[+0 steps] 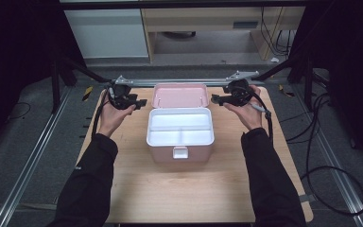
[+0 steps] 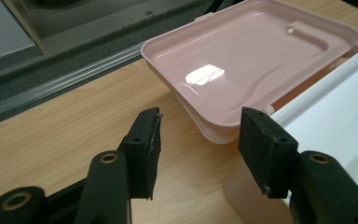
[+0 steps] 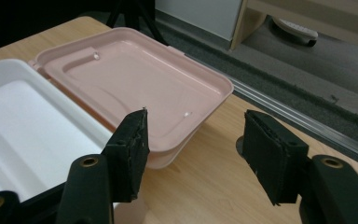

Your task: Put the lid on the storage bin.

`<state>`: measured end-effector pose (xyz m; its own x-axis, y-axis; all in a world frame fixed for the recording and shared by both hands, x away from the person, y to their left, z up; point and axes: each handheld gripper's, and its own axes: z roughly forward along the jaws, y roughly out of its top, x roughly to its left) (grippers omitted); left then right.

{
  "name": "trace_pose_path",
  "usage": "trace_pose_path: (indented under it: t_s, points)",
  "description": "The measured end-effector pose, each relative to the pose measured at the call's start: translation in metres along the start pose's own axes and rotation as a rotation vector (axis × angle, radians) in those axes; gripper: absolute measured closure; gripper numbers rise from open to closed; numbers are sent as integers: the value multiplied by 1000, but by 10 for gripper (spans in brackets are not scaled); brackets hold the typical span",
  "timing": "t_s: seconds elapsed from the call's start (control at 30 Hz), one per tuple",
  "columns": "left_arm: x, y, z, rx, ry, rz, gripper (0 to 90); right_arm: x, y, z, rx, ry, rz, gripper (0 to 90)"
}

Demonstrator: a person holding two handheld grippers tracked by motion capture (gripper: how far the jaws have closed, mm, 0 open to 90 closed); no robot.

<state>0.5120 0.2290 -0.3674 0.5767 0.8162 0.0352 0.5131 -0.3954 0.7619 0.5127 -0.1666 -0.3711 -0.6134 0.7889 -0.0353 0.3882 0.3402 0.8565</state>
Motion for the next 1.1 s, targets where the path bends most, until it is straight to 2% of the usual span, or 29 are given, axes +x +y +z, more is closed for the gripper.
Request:
trace_pose_path:
  t_s: [0.03, 0.13, 0.2, 0.23, 0.3, 0.37, 0.47, 0.67, 0.9, 1.03, 1.1]
  points:
    - [0, 3, 1, -3, 4, 6, 479, -1, 3, 4, -1, -6, 3, 415]
    - [2, 7, 3, -40, 0, -11, 478, -3, 4, 9, -15, -7, 23, 415]
    - [2, 11, 8, -15, 10, -5, 473, -6, 4, 14, -35, 8, 56, 426]
    - [3, 12, 10, -23, 22, 4, 472, -7, 2, 18, -38, 5, 60, 428]
    - [3, 14, 15, -18, 8, -8, 466, -8, 1, 21, -36, 8, 61, 427]
    - [3, 16, 19, -20, 21, 1, 463, -9, 0, 26, -35, 7, 69, 427]
    - [1, 16, 28, -18, 6, -10, 459, -10, -3, 35, -29, 9, 75, 430]
    - [2, 11, 49, 24, -5, -31, 441, -9, -5, 53, -18, 16, 88, 441]
    - [1, 6, 63, 61, -18, -33, 441, -7, -14, 71, 20, 30, 100, 440]
    - [-1, 4, 71, 79, -20, -34, 441, -7, -24, 80, 72, 39, 105, 440]
    - [-2, 3, 75, 92, -21, -31, 441, -7, -25, 80, 77, 40, 104, 441]
